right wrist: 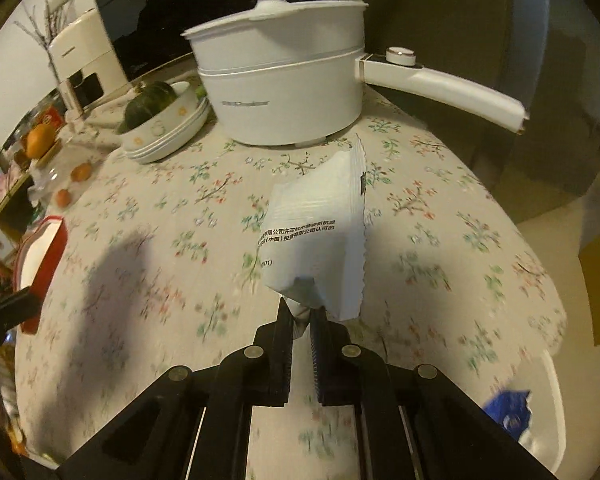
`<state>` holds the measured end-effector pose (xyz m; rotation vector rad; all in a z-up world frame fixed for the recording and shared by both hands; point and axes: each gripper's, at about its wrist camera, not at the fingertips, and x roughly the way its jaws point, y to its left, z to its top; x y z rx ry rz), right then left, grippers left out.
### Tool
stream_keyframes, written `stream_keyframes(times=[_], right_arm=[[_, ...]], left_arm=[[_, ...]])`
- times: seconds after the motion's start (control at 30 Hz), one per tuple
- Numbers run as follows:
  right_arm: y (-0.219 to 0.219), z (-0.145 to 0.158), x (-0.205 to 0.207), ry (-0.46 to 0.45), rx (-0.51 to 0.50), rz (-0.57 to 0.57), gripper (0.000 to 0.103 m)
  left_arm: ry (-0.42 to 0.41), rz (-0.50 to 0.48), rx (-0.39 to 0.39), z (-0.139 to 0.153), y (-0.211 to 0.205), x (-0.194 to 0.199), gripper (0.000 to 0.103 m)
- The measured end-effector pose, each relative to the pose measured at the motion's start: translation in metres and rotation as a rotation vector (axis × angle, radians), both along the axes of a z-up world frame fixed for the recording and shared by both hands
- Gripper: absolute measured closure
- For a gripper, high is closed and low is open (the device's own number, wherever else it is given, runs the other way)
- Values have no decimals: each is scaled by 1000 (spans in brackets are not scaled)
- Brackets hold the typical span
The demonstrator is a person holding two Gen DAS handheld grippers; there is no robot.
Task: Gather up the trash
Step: 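Grasp the red-rimmed lid edge with the left tool while the right tool grasps the white packet, then carry the lid and the white packet over the bin with both tools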
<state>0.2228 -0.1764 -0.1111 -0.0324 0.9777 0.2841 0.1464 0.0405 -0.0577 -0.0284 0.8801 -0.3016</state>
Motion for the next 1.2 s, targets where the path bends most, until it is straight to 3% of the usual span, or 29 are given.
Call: stream_keyframes(times=[0.3, 0.57, 1.2], right_arm=[[-33, 21, -54, -2, 41, 2, 94], [-60, 30, -88, -24, -2, 22, 94], [-156, 10, -125, 62, -24, -120, 94]], left_arm=[[-18, -44, -21, 3, -19, -32, 100], [-44, -116, -35, 11, -42, -46, 100], [-15, -229, -60, 4, -110, -40, 100]])
